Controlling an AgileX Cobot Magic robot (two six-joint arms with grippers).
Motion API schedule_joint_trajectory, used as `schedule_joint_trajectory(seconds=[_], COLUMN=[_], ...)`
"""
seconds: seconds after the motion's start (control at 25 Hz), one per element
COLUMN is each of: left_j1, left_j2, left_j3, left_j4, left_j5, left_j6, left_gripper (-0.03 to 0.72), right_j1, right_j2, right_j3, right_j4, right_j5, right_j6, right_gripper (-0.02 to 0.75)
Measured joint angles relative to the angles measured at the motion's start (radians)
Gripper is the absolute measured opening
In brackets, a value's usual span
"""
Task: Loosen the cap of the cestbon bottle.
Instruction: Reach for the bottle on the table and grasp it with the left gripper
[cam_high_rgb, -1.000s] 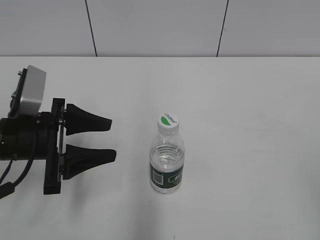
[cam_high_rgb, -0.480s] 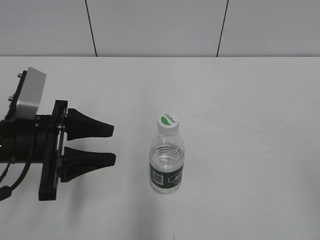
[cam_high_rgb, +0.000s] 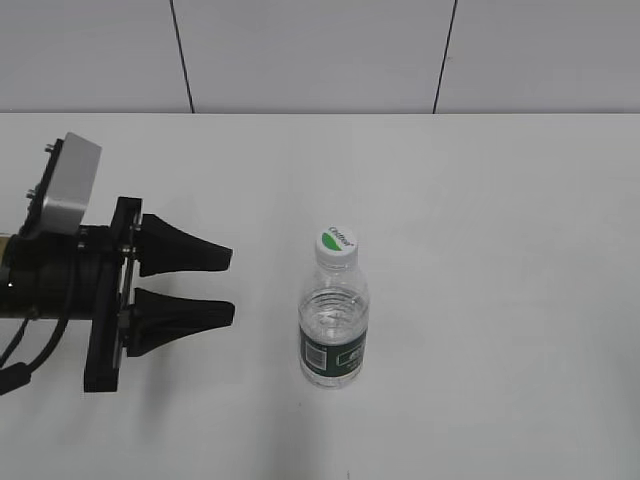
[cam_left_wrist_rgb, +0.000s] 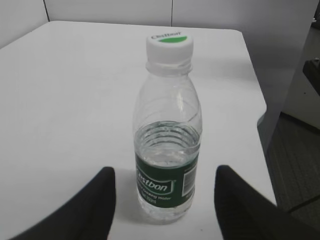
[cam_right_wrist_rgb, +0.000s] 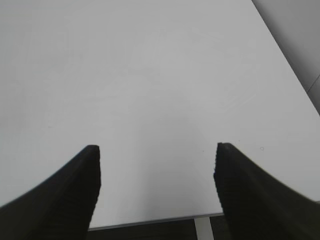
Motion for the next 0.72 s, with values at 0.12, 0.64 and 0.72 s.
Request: schedule_joint_trajectory(seconds=[0.12,0.64,0.72], left_j1=[0.0,0.0,0.0], left_j2=[0.002,0.016,0.016], left_j3=[-0.005,-0.007,-0.007], left_j4=[-0.001,-0.001,-0.002], left_j5=[0.0,0.0,0.0], left_j6=[0.0,0.0,0.0], left_gripper=[0.384,0.352,0.352], right_j1=[0.0,0.0,0.0], right_j2=[0.0,0.0,0.0], right_j3=[0.0,0.0,0.0], right_j4=[0.006,0.006,0.006], right_j5=[0.0,0.0,0.0], right_j6=[0.0,0.0,0.0], right_gripper=[0.547,0.547,0.547])
